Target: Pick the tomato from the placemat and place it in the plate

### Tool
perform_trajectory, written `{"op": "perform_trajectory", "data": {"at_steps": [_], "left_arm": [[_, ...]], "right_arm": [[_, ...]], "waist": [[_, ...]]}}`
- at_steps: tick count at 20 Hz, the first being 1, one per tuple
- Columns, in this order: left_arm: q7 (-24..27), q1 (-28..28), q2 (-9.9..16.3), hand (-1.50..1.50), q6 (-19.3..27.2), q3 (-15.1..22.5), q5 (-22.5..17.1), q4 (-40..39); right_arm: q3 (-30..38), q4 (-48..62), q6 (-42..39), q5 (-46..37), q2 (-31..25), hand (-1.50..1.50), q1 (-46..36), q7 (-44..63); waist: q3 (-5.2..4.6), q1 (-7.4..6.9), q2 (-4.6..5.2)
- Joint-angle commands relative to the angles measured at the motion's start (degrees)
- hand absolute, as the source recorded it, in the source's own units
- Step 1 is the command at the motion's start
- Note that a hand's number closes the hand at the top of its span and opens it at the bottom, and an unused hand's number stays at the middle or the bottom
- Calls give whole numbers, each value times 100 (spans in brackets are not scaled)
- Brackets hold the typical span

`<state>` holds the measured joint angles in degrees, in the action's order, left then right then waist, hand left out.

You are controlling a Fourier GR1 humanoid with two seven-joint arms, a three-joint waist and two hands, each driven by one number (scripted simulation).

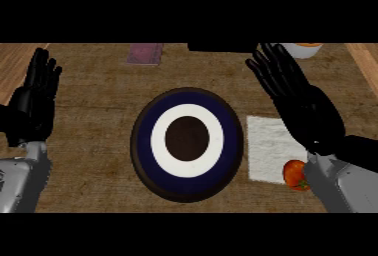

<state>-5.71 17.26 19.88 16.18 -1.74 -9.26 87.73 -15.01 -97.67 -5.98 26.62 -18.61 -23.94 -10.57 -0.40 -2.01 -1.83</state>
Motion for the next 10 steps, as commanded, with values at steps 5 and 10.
{"op": "perform_trajectory", "data": {"at_steps": [5, 10], "left_arm": [[117, -194, 500, 0, -710, 137, 25, 271], [11, -343, 452, 0, -745, 212, -12, 263]], "right_arm": [[444, -724, 1826, -2220, 214, 150, 255, -1584], [1263, 266, 3770, -3618, -70, 150, 1234, -877]], "waist": [[43, 414, 85], [22, 851, 130]]}}
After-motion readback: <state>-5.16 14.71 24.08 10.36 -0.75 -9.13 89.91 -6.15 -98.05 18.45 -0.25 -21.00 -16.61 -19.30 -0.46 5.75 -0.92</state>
